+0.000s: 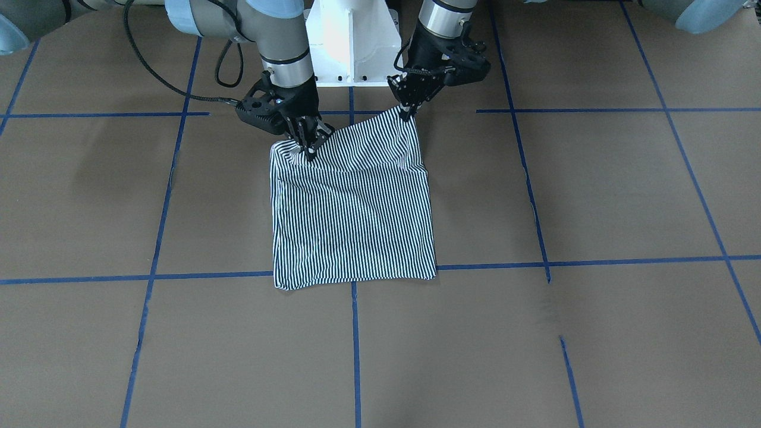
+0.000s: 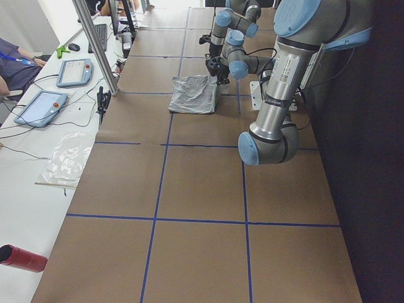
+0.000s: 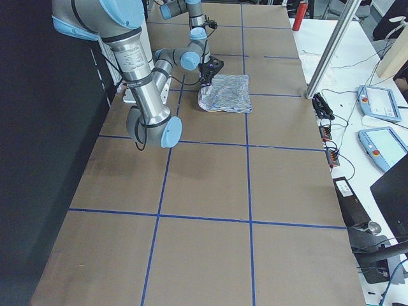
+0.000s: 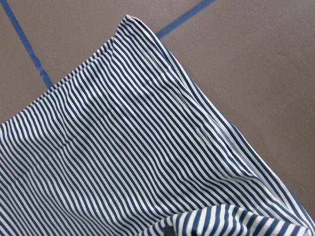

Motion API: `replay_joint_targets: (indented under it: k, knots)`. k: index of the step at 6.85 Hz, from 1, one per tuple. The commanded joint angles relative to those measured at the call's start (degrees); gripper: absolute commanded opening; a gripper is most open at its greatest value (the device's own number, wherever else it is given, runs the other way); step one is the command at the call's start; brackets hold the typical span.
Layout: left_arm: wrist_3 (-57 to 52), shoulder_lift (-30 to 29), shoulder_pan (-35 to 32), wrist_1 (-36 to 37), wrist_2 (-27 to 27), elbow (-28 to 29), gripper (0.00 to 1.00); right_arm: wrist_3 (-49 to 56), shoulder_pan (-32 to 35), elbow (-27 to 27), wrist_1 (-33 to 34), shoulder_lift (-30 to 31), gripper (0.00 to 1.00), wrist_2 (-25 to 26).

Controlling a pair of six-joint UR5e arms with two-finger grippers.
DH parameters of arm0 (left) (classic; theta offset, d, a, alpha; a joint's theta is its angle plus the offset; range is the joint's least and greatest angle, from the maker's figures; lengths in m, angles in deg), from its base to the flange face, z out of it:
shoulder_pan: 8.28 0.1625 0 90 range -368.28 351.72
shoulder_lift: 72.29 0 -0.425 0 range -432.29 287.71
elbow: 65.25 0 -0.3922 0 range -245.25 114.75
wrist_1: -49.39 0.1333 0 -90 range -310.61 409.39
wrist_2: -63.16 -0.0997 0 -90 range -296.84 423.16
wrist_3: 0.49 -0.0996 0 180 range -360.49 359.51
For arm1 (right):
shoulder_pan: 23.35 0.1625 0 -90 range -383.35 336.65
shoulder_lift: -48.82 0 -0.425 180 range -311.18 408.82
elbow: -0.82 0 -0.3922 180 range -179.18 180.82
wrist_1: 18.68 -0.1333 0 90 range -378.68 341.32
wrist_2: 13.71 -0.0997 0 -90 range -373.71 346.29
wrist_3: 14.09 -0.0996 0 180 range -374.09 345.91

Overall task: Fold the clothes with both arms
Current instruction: 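Lift the near edge with both grippers and fold it toward the far edge, then release the shirt and raise both grippers away from it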

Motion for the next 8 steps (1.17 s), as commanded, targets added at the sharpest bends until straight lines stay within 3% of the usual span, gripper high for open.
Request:
replay_joint_targets:
  k: [1,2,4,5,6,7,8]
  knots:
    - [0.1,-0.6,-2.1,-5.8,0.2,6.7,0.00,4.1,4.0,-10.5,-6.4,-5.1,0.00,0.5]
    - [0.3,-0.9,-2.1,-7.8,0.2,8.1,0.00,4.2,4.7,-15.3,-13.9,-5.3,0.00,0.5]
    - [0.3,-0.9,-2.3,-9.2,0.2,9.4,0.00,4.4,4.7,-18.8,-15.2,-6.2,0.00,0.5]
    - [2.7,-2.2,-5.4,-9.3,0.2,12.2,0.26,4.4,5.3,-18.9,-15.2,-6.6,0.00,0.5]
    - [2.4,-8.7,-9.9,-10.5,0.2,21.4,0.99,5.0,7.9,-21.3,-15.4,-8.1,0.72,0.5]
    - [-0.8,-12.6,-14.9,-10.6,0.6,26.8,1.00,9.2,10.8,-27.5,-15.5,-12.7,1.00,0.3]
    - [-6.5,-12.4,-18.9,-11.1,0.6,30.4,1.00,11.6,12.7,-34.2,-18.3,-14.9,1.00,0.9]
